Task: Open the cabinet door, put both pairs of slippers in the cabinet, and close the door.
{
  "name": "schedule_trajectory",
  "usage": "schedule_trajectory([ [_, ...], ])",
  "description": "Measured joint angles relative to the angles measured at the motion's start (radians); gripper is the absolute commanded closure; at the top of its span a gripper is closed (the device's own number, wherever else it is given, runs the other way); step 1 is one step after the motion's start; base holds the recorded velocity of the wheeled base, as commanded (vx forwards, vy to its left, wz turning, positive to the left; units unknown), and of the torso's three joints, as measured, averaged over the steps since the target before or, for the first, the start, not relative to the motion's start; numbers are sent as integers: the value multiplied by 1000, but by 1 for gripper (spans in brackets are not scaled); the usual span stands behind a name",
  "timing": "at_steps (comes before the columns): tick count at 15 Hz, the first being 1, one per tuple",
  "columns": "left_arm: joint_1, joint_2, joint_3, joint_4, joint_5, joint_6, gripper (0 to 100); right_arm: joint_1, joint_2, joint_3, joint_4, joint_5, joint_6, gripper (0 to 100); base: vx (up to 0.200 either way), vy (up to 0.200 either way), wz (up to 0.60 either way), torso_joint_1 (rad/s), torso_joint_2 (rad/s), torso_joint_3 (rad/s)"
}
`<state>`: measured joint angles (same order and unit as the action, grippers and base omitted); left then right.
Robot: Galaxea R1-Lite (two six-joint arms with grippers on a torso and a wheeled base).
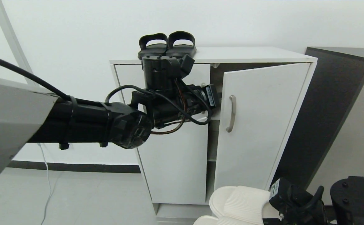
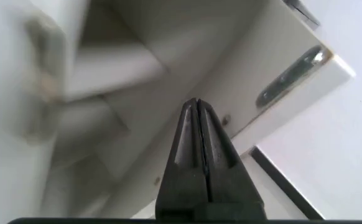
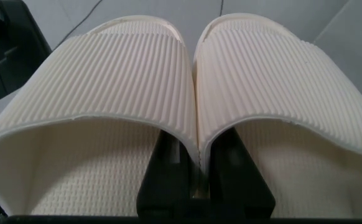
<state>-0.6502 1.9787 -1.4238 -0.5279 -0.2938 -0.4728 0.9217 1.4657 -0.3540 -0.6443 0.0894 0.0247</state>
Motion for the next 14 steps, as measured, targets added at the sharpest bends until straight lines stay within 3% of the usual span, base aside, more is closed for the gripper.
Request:
schedule_trajectory([
  [3, -69, -13, 47, 1, 14, 19, 100, 10, 2, 0, -1, -1, 0, 100, -200, 0, 0, 2, 4, 1],
  [5, -132, -39, 90, -24, 10, 50, 100, 14, 2, 1, -1, 0, 0, 100, 0, 0, 0, 0, 0, 0],
  [7, -174, -55, 115, -97, -6, 49, 100, 16, 2, 3, -2, 0, 0, 100, 0, 0, 0, 0, 0, 0],
  [10, -180, -65, 150, -106, -6, 47, 100, 15, 4, 3, -4, -4, 0, 100, 0, 0, 0, 0, 0, 0],
  [12, -150, -90, 181, -101, -4, 48, 100, -10, 23, -22, -4, -26, 6, 100, 0, 0, 0, 0, 0, 0],
  [14, -98, -146, 229, -93, -1, 48, 100, -55, 69, -74, -7, -144, 24, 100, 0, 0, 0, 0, 0, 0],
])
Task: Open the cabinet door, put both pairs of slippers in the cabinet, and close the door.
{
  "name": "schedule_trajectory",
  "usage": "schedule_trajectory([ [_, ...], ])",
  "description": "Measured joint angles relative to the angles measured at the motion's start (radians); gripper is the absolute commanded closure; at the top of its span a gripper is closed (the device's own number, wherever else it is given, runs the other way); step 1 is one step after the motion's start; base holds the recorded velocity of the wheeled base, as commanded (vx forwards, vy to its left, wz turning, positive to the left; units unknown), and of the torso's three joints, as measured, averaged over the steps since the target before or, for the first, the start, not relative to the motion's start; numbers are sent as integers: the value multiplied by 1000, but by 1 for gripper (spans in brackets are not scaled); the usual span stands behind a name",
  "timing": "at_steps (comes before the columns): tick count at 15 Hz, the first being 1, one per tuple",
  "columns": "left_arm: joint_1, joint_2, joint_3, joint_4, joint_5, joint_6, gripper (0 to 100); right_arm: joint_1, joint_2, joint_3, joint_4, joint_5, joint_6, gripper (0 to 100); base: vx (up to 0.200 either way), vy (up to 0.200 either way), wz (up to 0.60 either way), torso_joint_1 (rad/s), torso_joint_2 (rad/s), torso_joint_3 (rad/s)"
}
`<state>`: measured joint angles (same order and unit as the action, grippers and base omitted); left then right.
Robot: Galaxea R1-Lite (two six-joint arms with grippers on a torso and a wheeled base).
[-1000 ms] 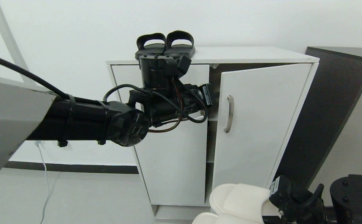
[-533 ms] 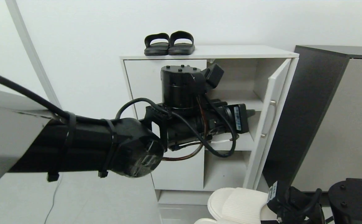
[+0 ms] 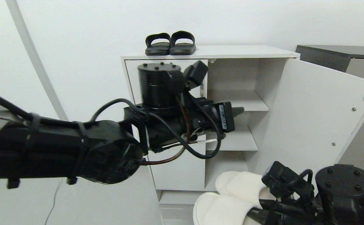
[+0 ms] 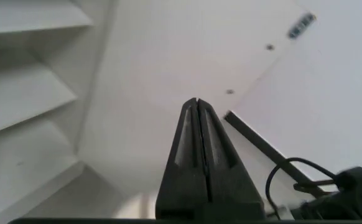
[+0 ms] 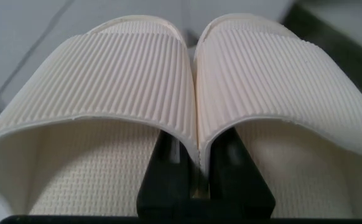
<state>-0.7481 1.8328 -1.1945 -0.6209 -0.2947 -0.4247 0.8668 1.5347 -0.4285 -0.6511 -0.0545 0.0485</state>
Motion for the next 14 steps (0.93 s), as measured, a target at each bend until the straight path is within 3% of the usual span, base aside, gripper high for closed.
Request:
schedule_trajectory([
  [3, 83, -142, 104, 24, 58, 23, 100, -43, 101, -113, -31, -199, 109, 100, 0, 0, 0, 0, 0, 0],
  [6, 155, -352, 254, 93, 179, 106, 100, -69, 230, -257, -47, -451, 206, 100, 0, 0, 0, 0, 0, 0],
  [8, 177, -519, 344, 189, 274, 152, 100, -90, 285, -305, -52, -491, 223, 100, 0, 0, 0, 0, 0, 0],
  [11, 208, -768, 467, 346, 466, 232, 100, -95, 315, -318, -64, -495, 222, 100, 0, 0, 0, 0, 0, 0],
  [14, 366, -983, 629, 393, 567, 296, 100, -95, 326, -321, -64, -516, 220, 100, 0, 0, 0, 0, 0, 0],
])
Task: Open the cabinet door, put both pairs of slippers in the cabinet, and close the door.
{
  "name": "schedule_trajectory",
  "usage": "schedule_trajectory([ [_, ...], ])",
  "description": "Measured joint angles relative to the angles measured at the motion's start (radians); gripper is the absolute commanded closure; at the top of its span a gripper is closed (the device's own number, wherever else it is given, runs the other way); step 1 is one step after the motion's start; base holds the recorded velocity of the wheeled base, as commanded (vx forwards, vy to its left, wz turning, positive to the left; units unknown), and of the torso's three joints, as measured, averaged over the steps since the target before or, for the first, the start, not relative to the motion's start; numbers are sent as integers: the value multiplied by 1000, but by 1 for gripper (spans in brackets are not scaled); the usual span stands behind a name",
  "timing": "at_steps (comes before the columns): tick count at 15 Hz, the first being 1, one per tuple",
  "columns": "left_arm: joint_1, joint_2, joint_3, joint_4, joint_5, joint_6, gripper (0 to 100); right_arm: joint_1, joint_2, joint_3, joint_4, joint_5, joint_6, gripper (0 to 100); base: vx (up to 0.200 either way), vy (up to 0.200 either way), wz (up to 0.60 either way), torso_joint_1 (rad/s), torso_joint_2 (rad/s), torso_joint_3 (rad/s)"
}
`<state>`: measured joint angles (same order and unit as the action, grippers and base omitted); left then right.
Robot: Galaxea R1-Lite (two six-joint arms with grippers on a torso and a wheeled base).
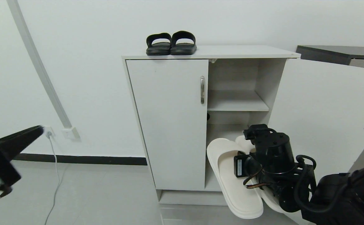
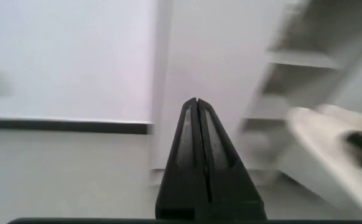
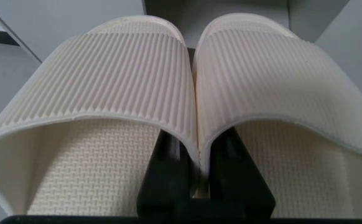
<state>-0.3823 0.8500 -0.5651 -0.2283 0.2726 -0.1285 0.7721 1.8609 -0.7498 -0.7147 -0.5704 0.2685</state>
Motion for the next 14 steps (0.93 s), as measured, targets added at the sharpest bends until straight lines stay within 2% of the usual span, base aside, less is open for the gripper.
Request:
schedule_trajectory([
  [3, 139, -174, 172, 8, 68, 20, 100, 0, 5, 4, 0, -2, -1, 100, 0, 0, 0, 0, 0, 0],
  [7, 337, -393, 410, 11, 84, 32, 100, 4, 19, 4, 1, -5, -3, 100, 0, 0, 0, 0, 0, 0],
  [9, 390, -501, 499, 24, 84, 59, 100, 7, 24, 6, 1, -5, -3, 100, 0, 0, 0, 0, 0, 0],
  [11, 414, -601, 541, 100, 69, 86, 100, 9, 28, 6, 0, -5, -3, 100, 0, 0, 0, 0, 0, 0],
  [13, 408, -713, 552, 178, -11, 108, 100, 9, 37, 8, 0, -5, -2, 100, 0, 0, 0, 0, 0, 0],
  [14, 398, -758, 556, 188, -85, 120, 100, 9, 43, 8, -4, -5, -1, 100, 0, 0, 0, 0, 0, 0],
])
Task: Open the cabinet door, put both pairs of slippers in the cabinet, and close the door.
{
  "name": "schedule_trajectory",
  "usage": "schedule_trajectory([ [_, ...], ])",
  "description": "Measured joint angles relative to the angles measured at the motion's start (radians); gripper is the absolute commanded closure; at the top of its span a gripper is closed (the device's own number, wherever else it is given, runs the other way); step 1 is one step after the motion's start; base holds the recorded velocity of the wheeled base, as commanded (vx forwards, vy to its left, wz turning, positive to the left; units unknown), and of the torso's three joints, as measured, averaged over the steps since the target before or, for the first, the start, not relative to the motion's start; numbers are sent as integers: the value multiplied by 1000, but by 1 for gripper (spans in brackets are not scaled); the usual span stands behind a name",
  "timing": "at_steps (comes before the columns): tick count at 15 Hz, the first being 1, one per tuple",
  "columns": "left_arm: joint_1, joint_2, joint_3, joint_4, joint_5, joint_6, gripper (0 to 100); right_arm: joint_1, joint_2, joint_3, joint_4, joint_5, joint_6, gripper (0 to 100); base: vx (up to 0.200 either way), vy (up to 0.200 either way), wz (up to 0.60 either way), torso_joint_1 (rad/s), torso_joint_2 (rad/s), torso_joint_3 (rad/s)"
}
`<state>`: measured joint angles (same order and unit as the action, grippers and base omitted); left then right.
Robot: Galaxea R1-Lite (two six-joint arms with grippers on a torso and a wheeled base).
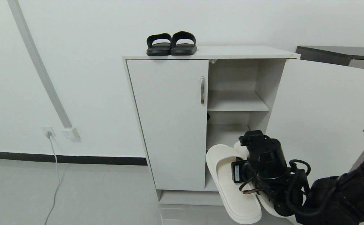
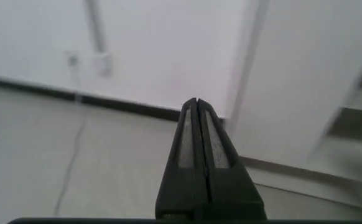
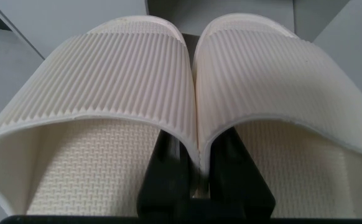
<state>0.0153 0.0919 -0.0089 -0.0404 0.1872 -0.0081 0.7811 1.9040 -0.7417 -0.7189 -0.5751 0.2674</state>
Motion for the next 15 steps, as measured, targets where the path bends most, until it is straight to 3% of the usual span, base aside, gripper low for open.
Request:
schedule_trajectory([
  [1, -8, -33, 4, 1, -56, 6, 100, 0, 5, 1, -8, 0, 0, 100, 0, 0, 0, 0, 0, 0],
  [4, -15, -77, 6, 47, -135, 26, 100, 1, 15, 3, -38, 0, -1, 100, 0, 0, 0, 0, 0, 0],
  [9, -16, -93, 7, 46, -147, 29, 100, -1, 68, -54, -96, -10, -2, 100, 0, 0, 0, 0, 0, 0],
  [13, -15, -94, 8, 45, -146, 28, 100, -13, 194, -218, -101, -201, -1, 100, 0, 0, 0, 0, 0, 0],
  [15, -15, -94, 8, 45, -146, 29, 100, -18, 241, -260, -100, -221, 2, 100, 0, 0, 0, 0, 0, 0],
])
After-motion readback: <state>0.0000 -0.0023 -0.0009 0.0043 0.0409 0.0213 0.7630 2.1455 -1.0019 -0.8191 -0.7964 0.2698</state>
